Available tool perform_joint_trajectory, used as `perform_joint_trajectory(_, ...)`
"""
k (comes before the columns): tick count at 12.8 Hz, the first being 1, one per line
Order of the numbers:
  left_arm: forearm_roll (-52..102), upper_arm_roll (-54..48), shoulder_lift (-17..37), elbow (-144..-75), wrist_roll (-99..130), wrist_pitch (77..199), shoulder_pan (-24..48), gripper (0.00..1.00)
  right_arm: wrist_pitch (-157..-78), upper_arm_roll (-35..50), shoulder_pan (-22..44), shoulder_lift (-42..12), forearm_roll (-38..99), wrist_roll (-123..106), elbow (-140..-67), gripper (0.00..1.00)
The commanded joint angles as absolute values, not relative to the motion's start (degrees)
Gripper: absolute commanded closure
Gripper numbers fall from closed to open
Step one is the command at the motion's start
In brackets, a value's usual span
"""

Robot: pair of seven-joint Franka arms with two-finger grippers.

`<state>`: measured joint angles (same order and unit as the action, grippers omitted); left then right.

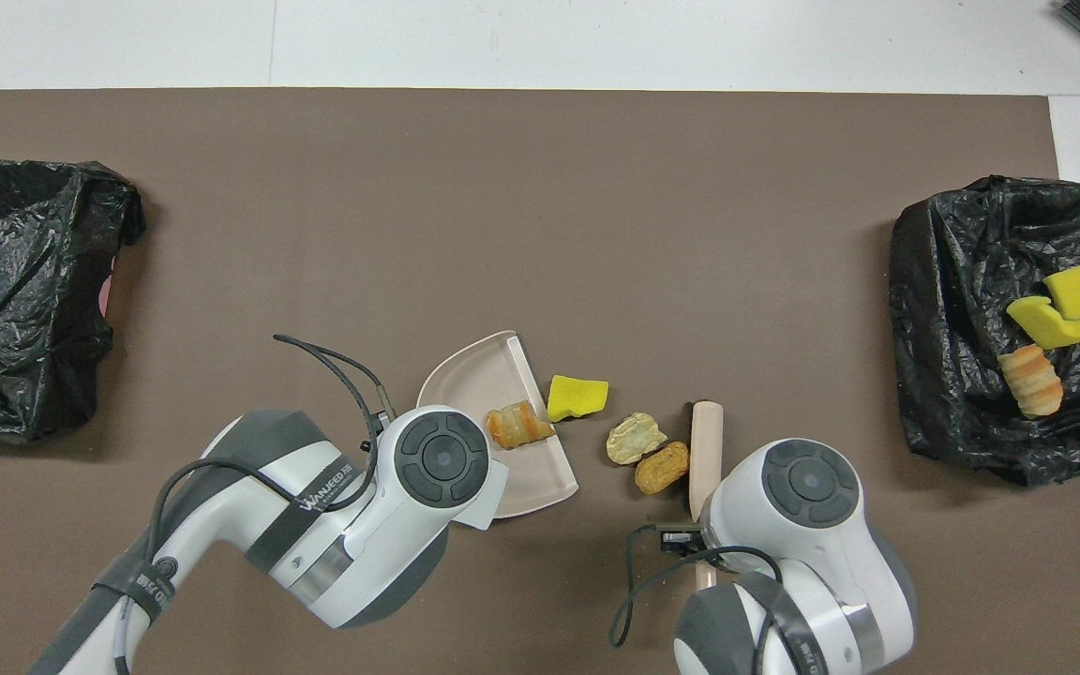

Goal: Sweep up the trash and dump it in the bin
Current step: 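Brush the bread and sponges into the dustpan with the right gripper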

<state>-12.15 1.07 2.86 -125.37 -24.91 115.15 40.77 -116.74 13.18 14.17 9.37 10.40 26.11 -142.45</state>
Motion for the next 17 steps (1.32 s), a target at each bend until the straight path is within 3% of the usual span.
perform_joint_trajectory(1, -11.9, 1.0, 1.2, -127.4, -24.3, 116.6, 40.0, 1.00, -118.1, 13.4, 16.3, 1.9, 11.9, 29.1, -136.3, 1.00)
perform_joint_trajectory(6, -11.9, 1.0, 1.2, -127.4, -24.4, 116.6, 40.0, 1.00, -117.6, 13.7, 21.4, -6.2, 11.9, 24.4, -125.2, 1.00)
perform_joint_trajectory(12, -11.9, 1.0, 1.2, -127.4, -24.5, 116.7, 40.0, 1.00, -118.7, 13.6, 26.0, -6.2, 18.0, 19.8, -123.7, 1.00)
perform_joint_trajectory(17, -11.9, 1.0, 1.3, -127.4, -24.9, 116.8, 40.0, 1.00, -110.2, 13.0, 19.9, -2.6, 12.5, 17.3, -123.7, 1.00)
